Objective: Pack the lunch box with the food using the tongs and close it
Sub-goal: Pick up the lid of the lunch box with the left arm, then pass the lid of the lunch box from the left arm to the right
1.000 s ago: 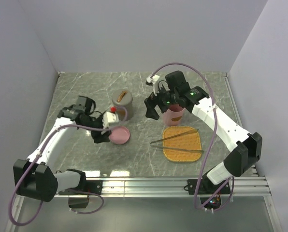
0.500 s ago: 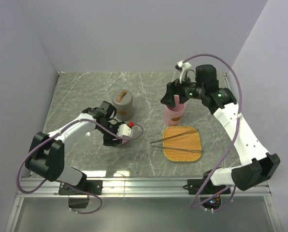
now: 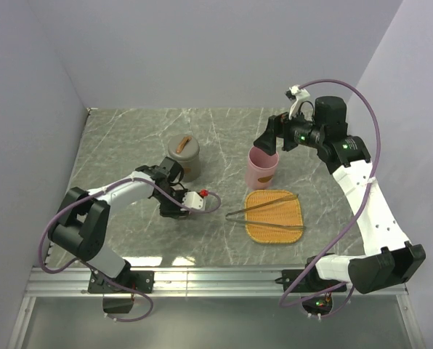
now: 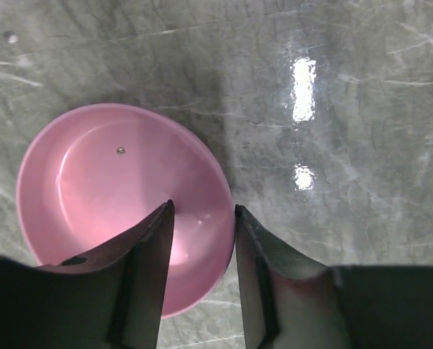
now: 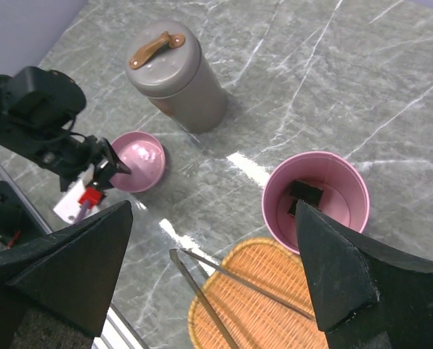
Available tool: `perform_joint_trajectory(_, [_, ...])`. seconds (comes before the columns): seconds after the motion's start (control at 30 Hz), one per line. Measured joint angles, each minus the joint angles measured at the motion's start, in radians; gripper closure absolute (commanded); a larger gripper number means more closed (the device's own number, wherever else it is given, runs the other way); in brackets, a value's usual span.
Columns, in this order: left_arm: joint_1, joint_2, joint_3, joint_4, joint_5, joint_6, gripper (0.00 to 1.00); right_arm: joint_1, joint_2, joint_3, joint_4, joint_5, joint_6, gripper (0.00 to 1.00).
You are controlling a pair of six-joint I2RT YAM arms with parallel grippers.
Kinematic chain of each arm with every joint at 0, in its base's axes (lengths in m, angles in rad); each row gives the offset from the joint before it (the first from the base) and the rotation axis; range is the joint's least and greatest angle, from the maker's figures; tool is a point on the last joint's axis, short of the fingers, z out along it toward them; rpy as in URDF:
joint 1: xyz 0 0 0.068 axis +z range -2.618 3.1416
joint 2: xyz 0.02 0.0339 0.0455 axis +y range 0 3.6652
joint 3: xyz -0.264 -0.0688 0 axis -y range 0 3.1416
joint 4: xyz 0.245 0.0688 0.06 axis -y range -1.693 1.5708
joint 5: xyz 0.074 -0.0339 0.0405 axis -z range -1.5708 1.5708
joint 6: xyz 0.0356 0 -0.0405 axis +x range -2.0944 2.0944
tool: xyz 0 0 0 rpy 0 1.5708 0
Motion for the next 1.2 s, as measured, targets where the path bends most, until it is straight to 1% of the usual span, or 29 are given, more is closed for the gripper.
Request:
perform_joint_trajectory(0.07, [-0.01,0.009,0.0,0.0,-0.012,-0.001,0.62,-0.003,-0.003,0.0,0.004,-0.006,0.006,0.0])
perform_joint_trajectory(0.1, [-0.016,0.01,0.0,0.0,-0.018,-0.002,0.69,-0.006,-0.004,0.0,0.006,-0.009,0.007,0.0])
perform_joint_trajectory(0.17, [-0.029,0.01,0.0,-0.001,-0.024,-0.005,0.74,-0.014,-0.006,0.0,0.007,-0.015,0.01,0.0])
perform_joint_trajectory(0.2, [-0.035,0.01,0.0,-0.003,-0.028,-0.006,0.8,-0.018,-0.006,0.0,0.007,-0.017,0.011,0.0])
perform_joint_trajectory(0.23, [-0.041,0.01,0.0,-0.006,-0.03,-0.011,0.84,-0.023,-0.007,0.0,0.007,-0.019,0.011,0.0])
perform_joint_trajectory(0.3, [-0.051,0.009,0.001,-0.008,-0.032,-0.019,0.91,-0.028,-0.008,-0.001,0.008,-0.021,0.014,0.0])
perform_joint_trajectory(0.37, [-0.063,0.004,0.01,-0.017,-0.036,-0.043,0.95,-0.033,-0.013,-0.009,0.018,-0.025,0.017,0.0])
perform_joint_trajectory(0.4, [-0.065,0.0,0.023,-0.029,-0.032,-0.057,0.98,-0.036,-0.017,-0.016,0.024,-0.026,0.019,0.0])
perform_joint_trajectory(0.47, [-0.071,-0.01,0.063,-0.047,-0.015,-0.085,1.0,-0.043,-0.024,-0.027,0.037,-0.032,0.029,0.0])
perform_joint_trajectory(0.63, [-0.077,-0.04,0.247,-0.117,0.079,-0.181,1.0,-0.081,-0.027,-0.033,0.071,-0.06,0.063,0.0])
perform_joint_trajectory(0.77, [-0.077,-0.067,0.406,-0.145,0.208,-0.308,1.0,-0.135,-0.027,-0.04,0.132,-0.108,0.122,0.0])
perform_joint_trajectory(0.83, [-0.077,-0.085,0.457,-0.128,0.274,-0.388,1.0,-0.163,-0.027,-0.048,0.172,-0.135,0.167,0.0])
perform_joint_trajectory(0.93, [-0.077,-0.135,0.489,-0.041,0.373,-0.554,1.0,-0.198,-0.027,-0.074,0.269,-0.186,0.266,0.01])
perform_joint_trajectory(1.03, [-0.066,-0.18,0.488,0.097,0.46,-0.747,1.0,-0.211,-0.027,-0.124,0.413,-0.229,0.38,0.01])
perform_joint_trajectory(1.13, [-0.019,-0.224,0.447,0.378,0.542,-1.034,1.0,-0.211,-0.027,-0.188,0.558,-0.266,0.507,0.01])
perform_joint_trajectory(1.2, [0.021,-0.246,0.405,0.565,0.568,-1.221,1.0,-0.21,-0.026,-0.238,0.666,-0.288,0.599,0.02])
